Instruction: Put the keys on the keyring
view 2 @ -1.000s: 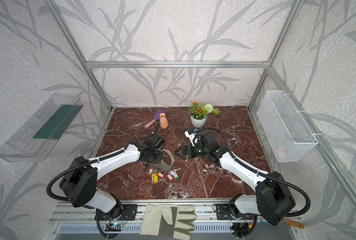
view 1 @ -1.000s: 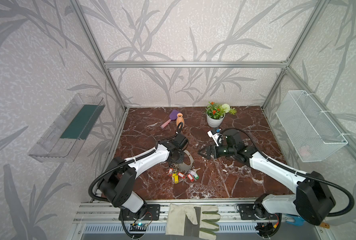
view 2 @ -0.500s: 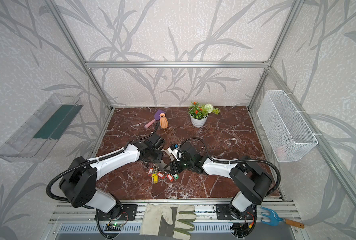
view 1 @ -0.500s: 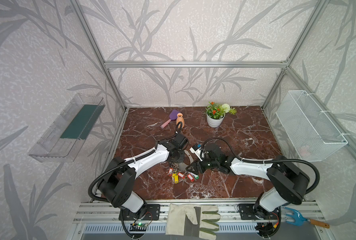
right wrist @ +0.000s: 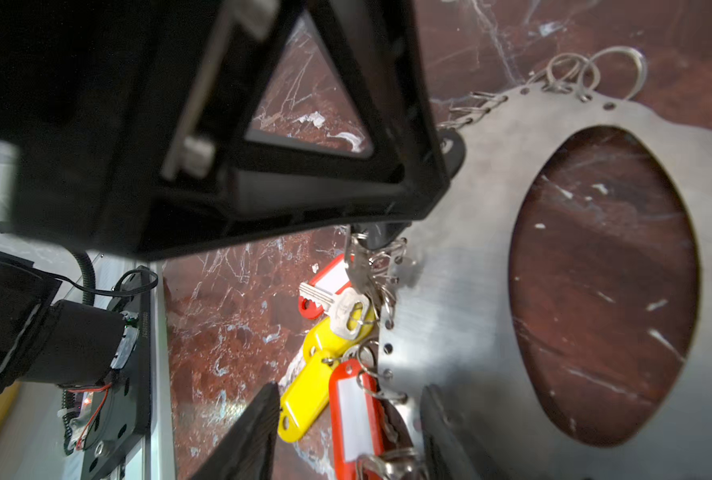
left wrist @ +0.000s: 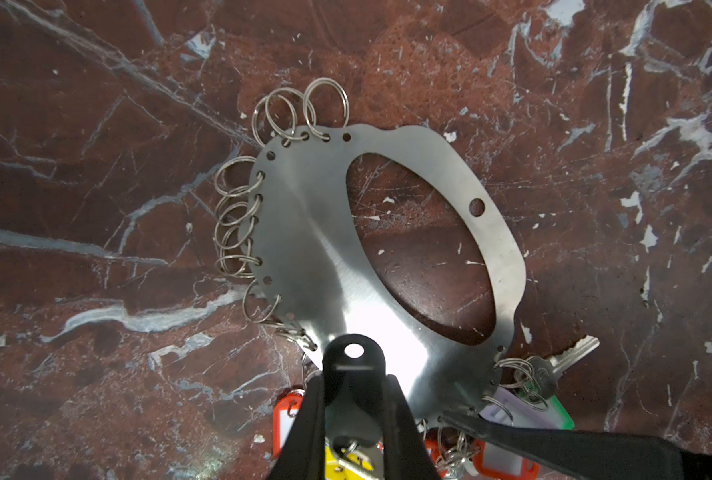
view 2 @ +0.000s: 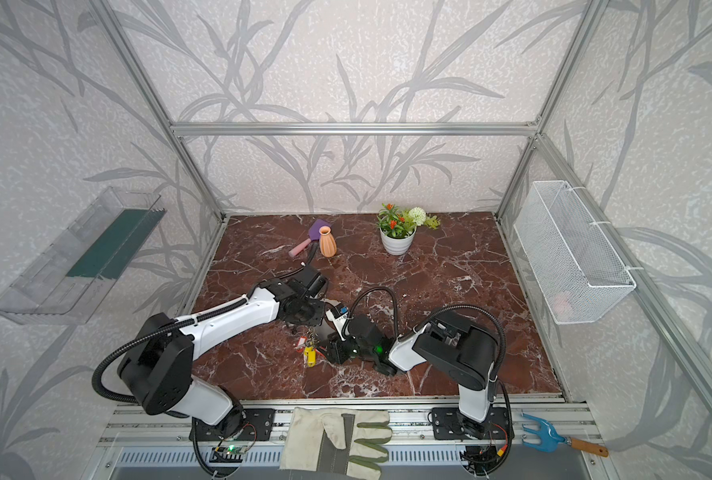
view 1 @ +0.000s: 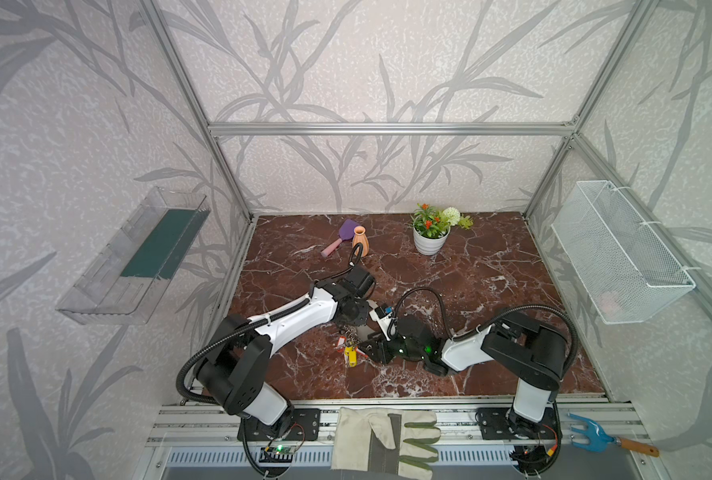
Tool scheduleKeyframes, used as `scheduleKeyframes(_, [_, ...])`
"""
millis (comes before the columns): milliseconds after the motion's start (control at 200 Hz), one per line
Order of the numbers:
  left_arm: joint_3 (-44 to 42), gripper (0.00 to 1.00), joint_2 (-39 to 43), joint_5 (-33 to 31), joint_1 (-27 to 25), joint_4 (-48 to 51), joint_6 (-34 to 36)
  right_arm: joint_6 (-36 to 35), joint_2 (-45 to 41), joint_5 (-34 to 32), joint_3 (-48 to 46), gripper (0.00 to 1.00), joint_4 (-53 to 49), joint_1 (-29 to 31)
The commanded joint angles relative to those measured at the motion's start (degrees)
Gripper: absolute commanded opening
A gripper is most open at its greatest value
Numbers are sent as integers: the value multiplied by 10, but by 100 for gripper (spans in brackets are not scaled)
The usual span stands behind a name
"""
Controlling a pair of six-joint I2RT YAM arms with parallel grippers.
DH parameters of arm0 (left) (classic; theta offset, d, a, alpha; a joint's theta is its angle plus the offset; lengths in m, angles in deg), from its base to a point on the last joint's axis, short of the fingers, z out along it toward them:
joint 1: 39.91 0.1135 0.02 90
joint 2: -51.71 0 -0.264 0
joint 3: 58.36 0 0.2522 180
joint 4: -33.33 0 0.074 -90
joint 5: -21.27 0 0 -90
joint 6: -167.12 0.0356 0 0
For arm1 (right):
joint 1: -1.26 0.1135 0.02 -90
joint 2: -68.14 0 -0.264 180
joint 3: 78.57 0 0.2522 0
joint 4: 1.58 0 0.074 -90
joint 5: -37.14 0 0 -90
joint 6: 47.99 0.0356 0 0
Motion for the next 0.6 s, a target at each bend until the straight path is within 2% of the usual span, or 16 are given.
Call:
scheduleKeyframes(0, [16, 0, 16, 5, 3, 14, -1, -13, 23, -56, 12, 54, 64, 16])
scheduleKeyframes(595, [26, 0, 7, 21, 4, 19, -1, -35, 82, -82, 65, 39, 85, 18])
